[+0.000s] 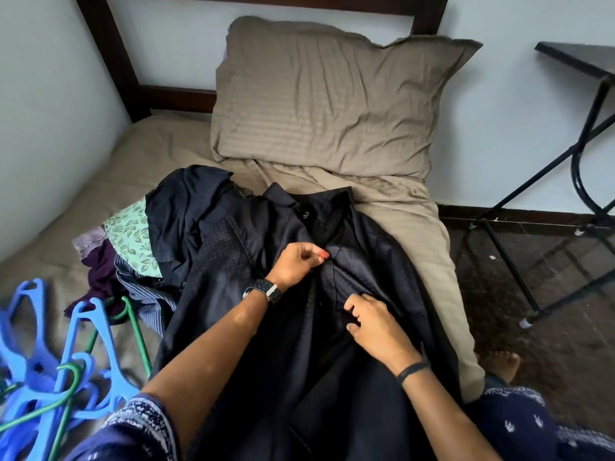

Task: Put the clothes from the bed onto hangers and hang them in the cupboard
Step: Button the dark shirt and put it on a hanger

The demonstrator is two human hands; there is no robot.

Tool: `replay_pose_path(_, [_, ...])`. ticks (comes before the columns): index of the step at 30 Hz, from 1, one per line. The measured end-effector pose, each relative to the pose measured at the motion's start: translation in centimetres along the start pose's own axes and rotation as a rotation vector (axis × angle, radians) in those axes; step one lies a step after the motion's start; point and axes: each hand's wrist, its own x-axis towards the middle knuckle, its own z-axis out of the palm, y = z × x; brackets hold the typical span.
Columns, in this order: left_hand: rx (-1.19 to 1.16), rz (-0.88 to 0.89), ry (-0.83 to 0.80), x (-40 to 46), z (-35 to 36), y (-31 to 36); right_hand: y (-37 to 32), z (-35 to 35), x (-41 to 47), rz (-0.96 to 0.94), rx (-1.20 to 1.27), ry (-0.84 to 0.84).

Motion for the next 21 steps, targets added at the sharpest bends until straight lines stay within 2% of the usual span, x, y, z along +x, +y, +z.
replay_pose_path(6, [0.357,0.157,0.137,-2.2,0.4,1.7,-0.8,0.1,0.7,0.09,0.344,0.083])
replay_pose_path(10, [0.347,0.223,0.265,-5.8,0.0,3.8,-1.8,1.4,1.0,0.131,0.381,0.112])
replay_pose_path(13, [0.405,0.294,0.144,-9.1,0.7,4.6,-1.9,2.3,1.2,0.109,0.292,0.169])
replay_pose_path(16, [0.663,0.214,-0.032,-10.4,2.1,3.3,-2.0,2.7,1.1,0.107,0.234,0.193])
replay_pose_path(18, [0.748,0.103,-0.035,-10.1,2.3,2.0,-1.9,2.9,0.9,0.115,0.223,0.182])
replay_pose_path(21, [0.711,0.018,0.002,-9.5,2.1,0.3,-1.8,3.0,0.8,0.133,0.22,0.16])
